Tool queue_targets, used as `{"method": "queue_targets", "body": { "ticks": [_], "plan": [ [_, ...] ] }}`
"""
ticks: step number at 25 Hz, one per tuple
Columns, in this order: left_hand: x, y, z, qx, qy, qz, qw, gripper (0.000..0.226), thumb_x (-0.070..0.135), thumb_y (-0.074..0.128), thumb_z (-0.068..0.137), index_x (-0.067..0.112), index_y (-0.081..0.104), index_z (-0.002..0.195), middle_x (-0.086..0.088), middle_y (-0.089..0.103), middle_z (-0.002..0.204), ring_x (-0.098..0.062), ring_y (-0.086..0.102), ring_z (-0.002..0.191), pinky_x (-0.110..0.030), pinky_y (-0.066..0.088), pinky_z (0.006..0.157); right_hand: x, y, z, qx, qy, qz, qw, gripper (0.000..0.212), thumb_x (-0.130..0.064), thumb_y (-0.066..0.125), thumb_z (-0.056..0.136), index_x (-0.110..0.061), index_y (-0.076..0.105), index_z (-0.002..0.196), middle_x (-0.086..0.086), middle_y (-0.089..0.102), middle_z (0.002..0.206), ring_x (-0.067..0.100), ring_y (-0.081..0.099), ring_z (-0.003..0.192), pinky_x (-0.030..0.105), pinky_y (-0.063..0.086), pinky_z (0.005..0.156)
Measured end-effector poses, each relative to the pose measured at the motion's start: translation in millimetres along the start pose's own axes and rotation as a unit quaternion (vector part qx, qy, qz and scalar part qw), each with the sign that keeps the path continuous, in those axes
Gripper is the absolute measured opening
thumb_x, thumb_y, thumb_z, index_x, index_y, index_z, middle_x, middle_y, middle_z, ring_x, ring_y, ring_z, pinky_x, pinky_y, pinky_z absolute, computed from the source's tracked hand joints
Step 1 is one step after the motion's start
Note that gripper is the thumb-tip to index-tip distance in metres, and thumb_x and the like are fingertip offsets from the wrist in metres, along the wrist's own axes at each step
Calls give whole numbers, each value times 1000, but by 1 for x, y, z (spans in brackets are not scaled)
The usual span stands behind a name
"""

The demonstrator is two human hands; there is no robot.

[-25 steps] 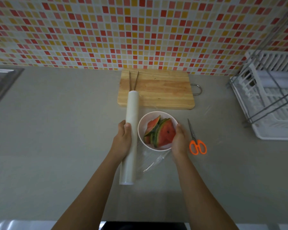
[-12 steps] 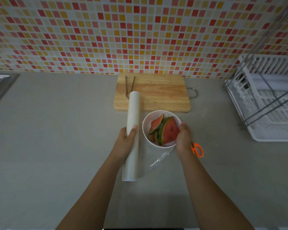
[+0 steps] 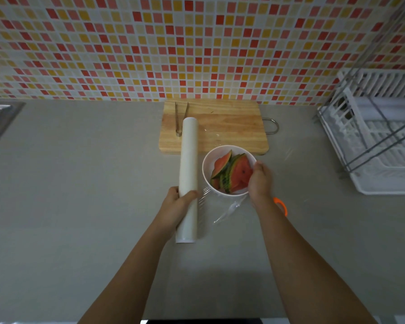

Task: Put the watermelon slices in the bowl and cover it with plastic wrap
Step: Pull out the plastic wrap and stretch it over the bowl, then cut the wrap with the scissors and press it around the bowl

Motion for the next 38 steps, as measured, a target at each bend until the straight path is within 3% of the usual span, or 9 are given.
{"method": "queue_targets", "body": {
  "ticks": [3,8,13,16,19,25,29,34,38],
  "plan": [
    [-12,-5,-6,-4,3,29,1000,48,59,56,79,21,57,108,-3,65,105,-22,64,95,-44,53,85,-3,-1,0,4,-10,-15,1000,36,-24,32,96,-3,62,103,20,62,109,29,58,98,35,45,86],
    [-13,-8,-9,51,39,87,994,43,61,44,88,24,58,105,-1,65,100,-15,62,88,-33,47,69,-5,-2,-1,13,-19,-57,998,40,-25,31,97,-1,62,106,22,62,113,34,56,106,32,39,83],
    [-6,-7,-12,71,69,134,986,45,62,37,90,22,57,101,-1,62,95,-23,58,90,-32,39,72,-24,-25,-9,-18,-54,-99,993,43,-32,30,97,-5,60,108,18,59,120,31,53,113,36,38,96],
    [-5,-7,-12,76,71,144,984,44,61,34,91,23,54,98,1,58,93,-22,53,87,-31,35,72,-20,-62,-22,22,-125,-356,926,26,-13,44,88,4,56,105,28,58,112,40,53,107,40,39,87],
    [-3,-7,-13,74,76,141,984,45,59,34,92,21,55,103,-1,58,97,-23,53,89,-32,35,74,16,-83,-43,-7,-70,-492,868,36,-25,47,91,3,50,113,28,54,117,41,49,111,41,37,92],
    [-1,-7,-15,71,85,149,983,47,57,34,93,19,55,109,-2,57,101,-24,54,92,-32,37,76,16,-88,-56,23,-101,-508,855,40,-35,48,91,2,57,104,26,62,110,39,56,105,40,42,85],
    [1,-7,-15,69,89,144,983,48,57,35,93,17,55,111,-3,58,103,-25,55,94,-33,39,77,13,-84,-56,-12,-120,-455,882,35,-30,58,87,3,57,99,26,64,106,40,58,102,43,43,82],
    [3,-7,-15,72,97,143,982,37,56,36,93,23,51,102,-2,57,99,-24,55,91,-33,39,75,23,-95,-69,-20,-102,-510,854,44,-31,41,96,7,62,101,31,63,106,42,57,102,41,41,83],
    [3,-7,-13,71,95,145,982,38,57,36,93,22,49,102,-2,57,98,-24,55,89,-32,38,72,13,-98,-104,-73,-127,-301,942,36,-32,46,95,-2,59,81,11,65,74,21,59,69,26,35,63]
  ]
}}
Point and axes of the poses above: each hand's wrist, its own z-axis towards the middle knuckle, its own y-axis out of the palm, x = y × z, the point moved 7 cm from there along z, towards the middle knuckle
